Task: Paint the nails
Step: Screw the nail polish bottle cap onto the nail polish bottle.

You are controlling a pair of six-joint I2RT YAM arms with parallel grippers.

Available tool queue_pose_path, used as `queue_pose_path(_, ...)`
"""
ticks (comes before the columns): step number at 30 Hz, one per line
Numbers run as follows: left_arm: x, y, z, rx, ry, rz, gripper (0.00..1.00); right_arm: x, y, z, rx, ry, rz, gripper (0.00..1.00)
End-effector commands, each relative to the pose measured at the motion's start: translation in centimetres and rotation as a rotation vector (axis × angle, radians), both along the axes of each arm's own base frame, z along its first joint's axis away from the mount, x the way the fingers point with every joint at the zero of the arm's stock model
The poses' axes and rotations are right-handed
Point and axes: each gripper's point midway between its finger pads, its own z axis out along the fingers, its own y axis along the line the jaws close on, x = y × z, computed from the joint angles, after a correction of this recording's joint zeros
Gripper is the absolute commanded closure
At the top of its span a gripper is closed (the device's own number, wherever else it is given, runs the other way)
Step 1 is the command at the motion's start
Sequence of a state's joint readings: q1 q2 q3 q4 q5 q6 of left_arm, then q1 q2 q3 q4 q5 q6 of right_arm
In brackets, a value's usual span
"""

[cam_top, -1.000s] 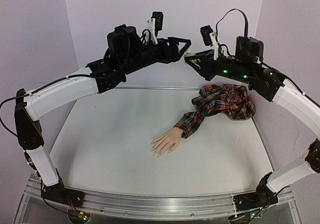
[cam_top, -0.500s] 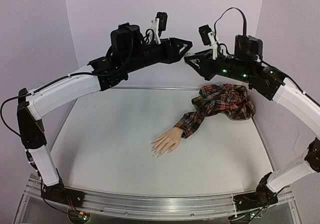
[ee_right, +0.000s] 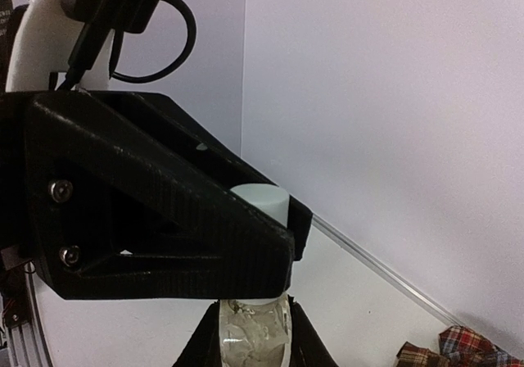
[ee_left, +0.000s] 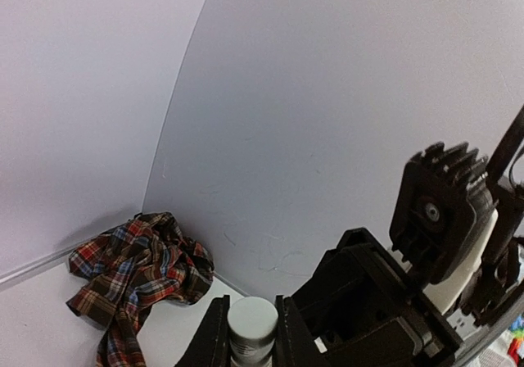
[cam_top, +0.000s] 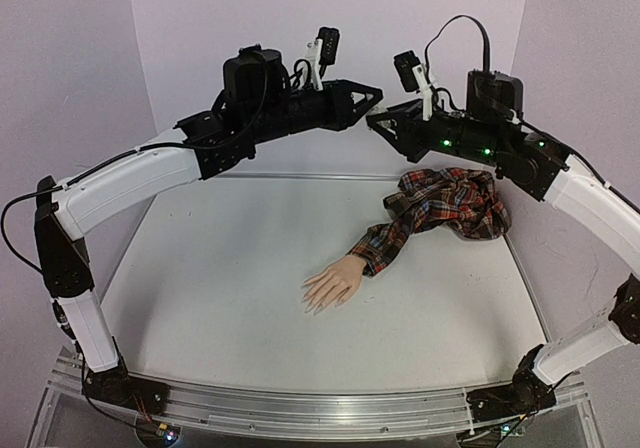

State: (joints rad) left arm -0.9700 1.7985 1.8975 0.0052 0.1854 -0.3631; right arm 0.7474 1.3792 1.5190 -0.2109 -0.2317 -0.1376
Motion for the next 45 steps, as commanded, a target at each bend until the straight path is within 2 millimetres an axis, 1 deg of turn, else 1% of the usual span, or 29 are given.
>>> queue_pose_path(1, -2.1, 0.0, 1.2, -0.009, -0.009, -0.102, 1.00, -1.3, 0.0, 3.3, 0.046, -0.076, 0.037, 1.00)
queue_pose_path(4, -4.4, 0.0, 0.4, -0.001, -0.022, -0.218, 1.00, -2.4, 0.0, 3.9, 0.065, -0.078, 0.084, 1.00)
queue_pose_path(8, -7.8, 0.7, -0.6, -0.001, -0.069, -0.377, 1.00, -5.3, 0.0, 6.0, 0.137, -0.074, 0.202, 1.00)
queue_pose_path(12, -12.2, 1.7, -1.1, -0.034, -0.108, -0.601, 1.00, -9.2, 0.0, 8.4, 0.209, -0.086, 0.388, 1.00)
queue_pose_path(14, -14.4, 2.5, -1.1, -0.058, -0.116, -0.732, 1.00, -12.0, 0.0, 9.7, 0.246, -0.102, 0.529, 1.00)
queue_pose_path(17, -16.9, 3.3, -1.3, -0.072, -0.128, -0.895, 1.00, -16.2, -0.6, 12.4, 0.319, -0.142, 0.739, 1.00)
queue_pose_path(19, -18.1, 4.1, -1.6, -0.084, -0.129, -0.975, 1.00, -18.0, -1.1, 14.0, 0.360, -0.169, 0.831, 1.00)
queue_pose_path(21, -19.0, 4.6, -2.2, -0.080, -0.106, -1.051, 1.00, -18.9, -1.2, 15.1, 0.380, -0.180, 0.899, 1.00)
queue_pose_path(22, -19.2, 4.7, -2.4, -0.083, -0.107, -1.074, 1.00, -19.3, -1.3, 15.8, 0.389, -0.189, 0.926, 1.00)
queue_pose_path(25, -19.6, 4.6, -2.9, -0.071, -0.092, -1.120, 1.00, -19.4, -0.9, 17.5, 0.422, -0.179, 0.982, 1.00)
queue_pose_path(26, -19.8, 4.6, -3.2, -0.059, -0.083, -1.146, 1.00, -19.2, -0.6, 17.8, 0.431, -0.182, 0.998, 1.00)
queue_pose_path(28, -20.4, 4.8, -3.2, -0.048, -0.093, -1.204, 1.00, -19.3, -0.5, 18.5, 0.445, -0.179, 1.032, 1.00)
queue_pose_path(30, -20.7, 5.0, -3.6, -0.027, -0.083, -1.251, 1.00, -19.3, -0.1, 18.6, 0.442, -0.170, 1.065, 1.00)
queue_pose_path(32, -20.6, 4.7, -3.9, 0.001, -0.068, -1.284, 1.00, -19.4, 0.0, 18.8, 0.434, -0.155, 1.099, 1.00)
queue_pose_path(34, -20.7, 4.7, -4.0, 0.023, -0.062, -1.312, 1.00, -19.2, 0.4, 18.5, 0.422, -0.135, 1.120, 1.00)
queue_pose_path(35, -20.4, 4.8, -3.9, 0.027, -0.060, -1.310, 0.98, -19.2, 0.6, 18.2, 0.414, -0.124, 1.127, 1.00)
queue_pose_path(37, -19.4, 5.1, -3.5, 0.011, -0.068, -1.272, 0.92, -19.1, 0.7, 17.5, 0.401, -0.104, 1.137, 1.00)
queue_pose_path(42, -15.4, 6.4, -2.0, -0.051, -0.116, -1.052, 0.65, -18.0, 1.4, 15.4, 0.388, -0.065, 1.104, 1.00)
queue_pose_path(43, -14.9, 6.5, -1.8, -0.046, -0.126, -1.008, 0.58, -17.6, 1.6, 14.9, 0.385, -0.057, 1.090, 1.00)
queue_pose_path(45, -14.6, 6.8, -1.0, -0.043, -0.183, -0.933, 0.50, -16.6, 2.0, 14.2, 0.381, -0.036, 1.057, 1.00)
